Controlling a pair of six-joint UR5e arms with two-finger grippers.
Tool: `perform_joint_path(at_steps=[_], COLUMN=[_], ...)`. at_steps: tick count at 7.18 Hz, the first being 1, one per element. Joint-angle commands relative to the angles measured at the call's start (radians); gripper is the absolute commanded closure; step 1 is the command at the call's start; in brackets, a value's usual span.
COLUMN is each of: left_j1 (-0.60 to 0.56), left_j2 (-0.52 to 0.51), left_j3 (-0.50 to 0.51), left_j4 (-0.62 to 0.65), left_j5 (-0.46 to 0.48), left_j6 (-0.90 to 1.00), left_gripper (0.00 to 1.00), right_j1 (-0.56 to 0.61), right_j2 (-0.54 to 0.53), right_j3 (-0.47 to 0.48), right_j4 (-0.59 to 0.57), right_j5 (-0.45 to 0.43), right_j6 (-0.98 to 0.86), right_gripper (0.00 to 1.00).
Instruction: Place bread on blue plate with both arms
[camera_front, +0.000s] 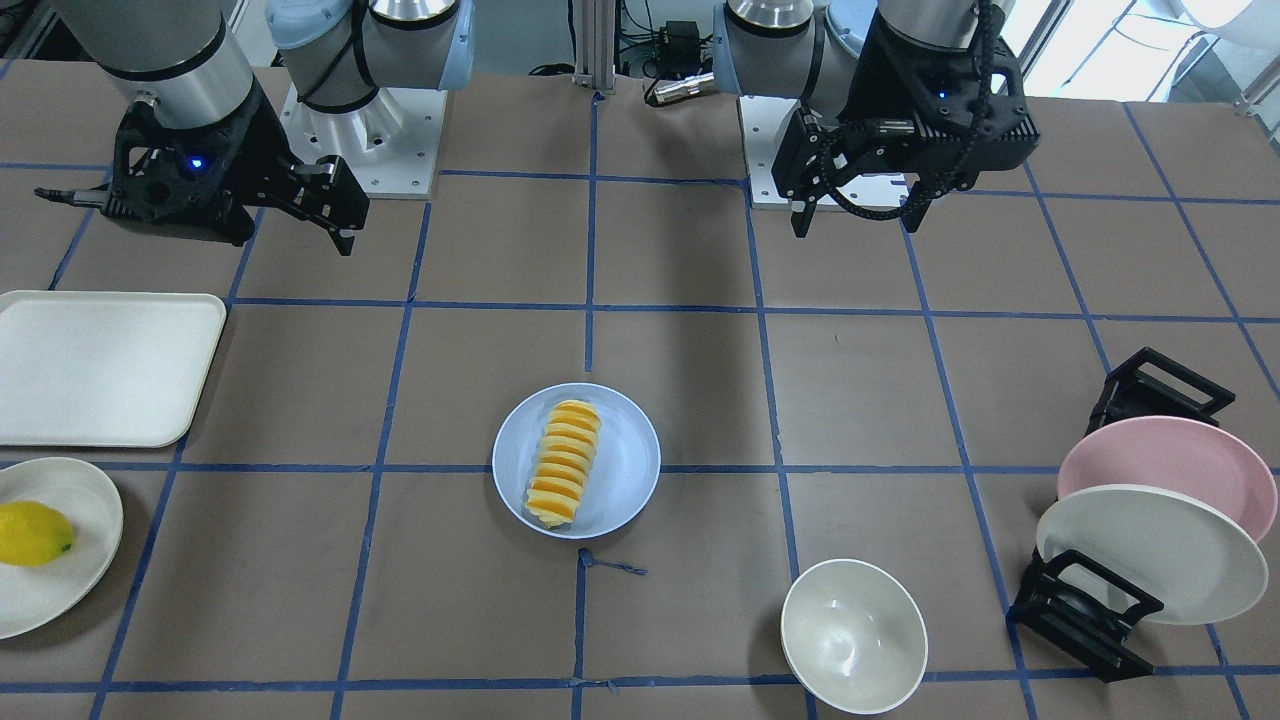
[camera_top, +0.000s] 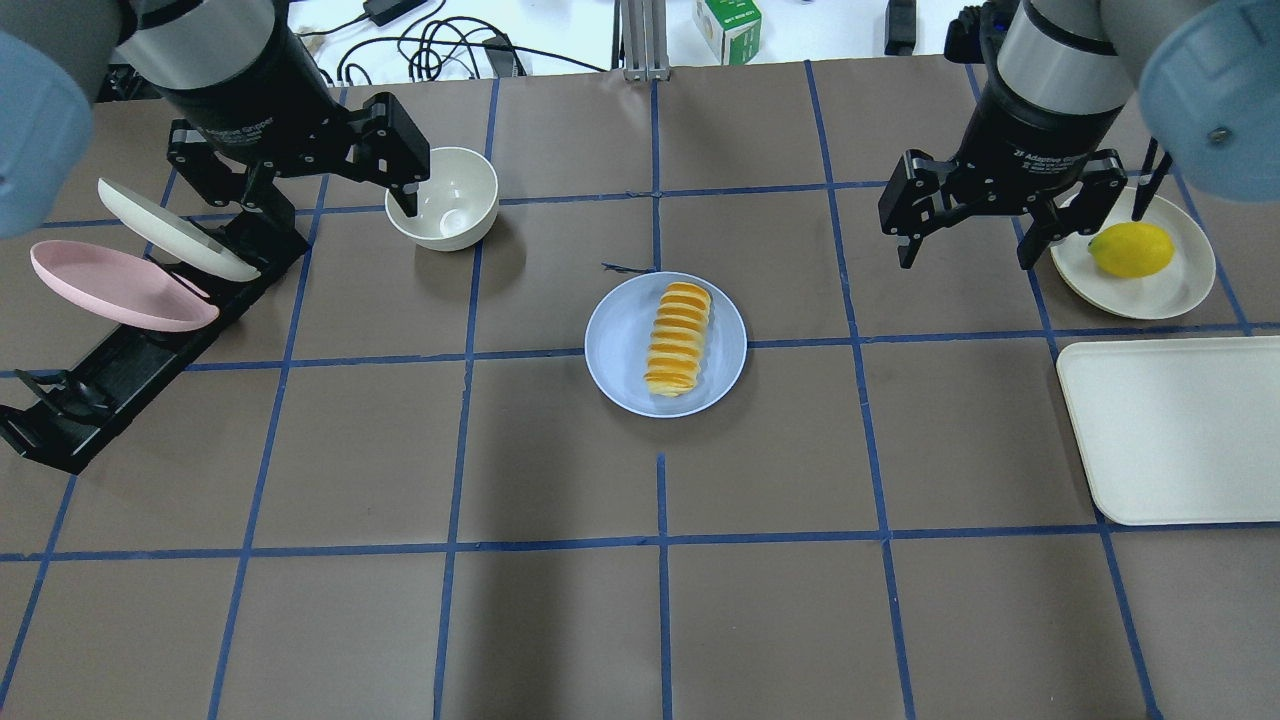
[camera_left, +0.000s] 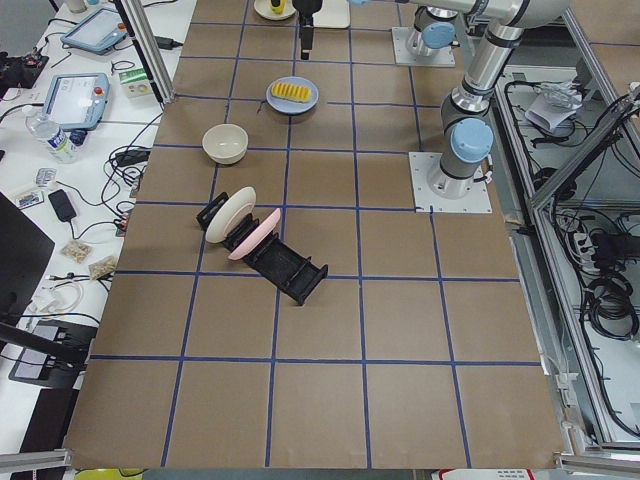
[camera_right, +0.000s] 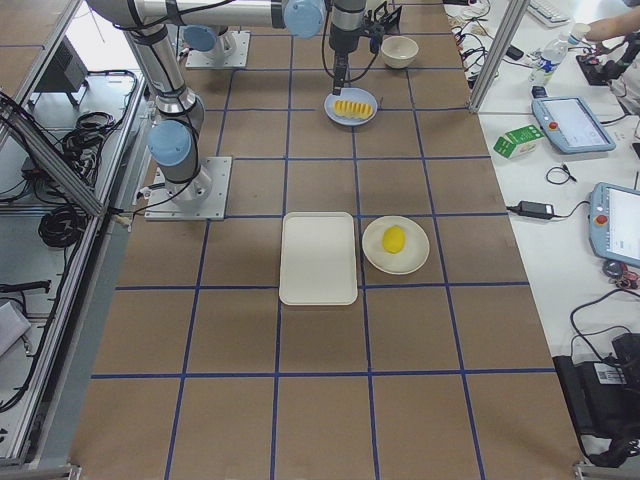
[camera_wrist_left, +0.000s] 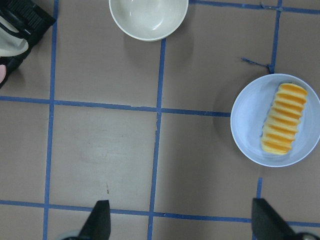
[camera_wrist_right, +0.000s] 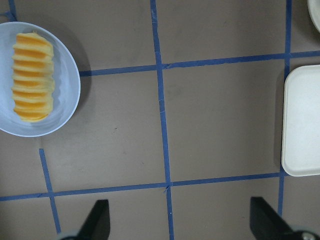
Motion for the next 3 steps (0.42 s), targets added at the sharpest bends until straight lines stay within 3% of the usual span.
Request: perform_joint_path(at_steps=[1,3], left_j1=[0.001,0.001], left_j2=[0.001,-0.001], left_j3=[0.0,0.0], left_j4=[-0.002,-0.001], left_j5=[0.001,0.001], left_j6=[0.0,0.0], left_gripper=[0.0,0.0], right_j1=[0.0,0.002], right_j2=[-0.003,-0.006], right_j3=[0.007,0.016], right_j4=[-0.005,-0.005], right_j5=[-0.001,0.011], right_j6=[-0.006,0.003], right_gripper=[0.0,0.0])
